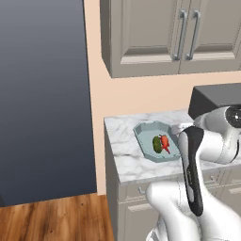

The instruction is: Place one cucumber and one fish in each tupperware on the nearby counter, to pack two identical lunches.

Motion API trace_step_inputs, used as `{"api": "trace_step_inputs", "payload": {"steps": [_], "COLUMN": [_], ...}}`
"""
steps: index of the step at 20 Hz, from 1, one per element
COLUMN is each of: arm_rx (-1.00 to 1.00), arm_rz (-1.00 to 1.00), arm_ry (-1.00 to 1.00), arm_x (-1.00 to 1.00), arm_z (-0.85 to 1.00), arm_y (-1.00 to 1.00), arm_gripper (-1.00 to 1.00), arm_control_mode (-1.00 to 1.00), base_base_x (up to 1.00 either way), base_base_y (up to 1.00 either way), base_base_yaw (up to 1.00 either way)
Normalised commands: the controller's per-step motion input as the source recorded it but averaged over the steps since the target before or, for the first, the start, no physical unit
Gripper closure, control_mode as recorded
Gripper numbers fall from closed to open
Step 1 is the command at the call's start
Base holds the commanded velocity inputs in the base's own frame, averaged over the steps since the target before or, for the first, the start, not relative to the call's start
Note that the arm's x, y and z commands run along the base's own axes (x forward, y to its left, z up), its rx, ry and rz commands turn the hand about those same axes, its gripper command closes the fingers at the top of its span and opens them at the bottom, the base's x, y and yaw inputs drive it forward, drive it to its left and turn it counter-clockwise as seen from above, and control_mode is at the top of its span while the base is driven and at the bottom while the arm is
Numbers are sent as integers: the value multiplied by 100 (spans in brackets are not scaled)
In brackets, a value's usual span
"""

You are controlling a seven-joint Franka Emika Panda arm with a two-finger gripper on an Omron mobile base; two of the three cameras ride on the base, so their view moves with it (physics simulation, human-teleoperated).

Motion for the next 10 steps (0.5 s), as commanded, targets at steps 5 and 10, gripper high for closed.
{"api": "trace_step_inputs", "payload": {"steps": [5,10], "arm_rx": [-6,-8], "arm_rz": [10,1], "arm_ry": [6,5], "arm_x": [-36,-29], "arm_z": [-16,-52], "arm_y": [2,0], "arm_gripper": [-100,-100], "arm_control_mode": [-100,100], "base_base_x": [0,-12], "base_base_y": [0,-1], "base_base_yaw": [0,0]}}
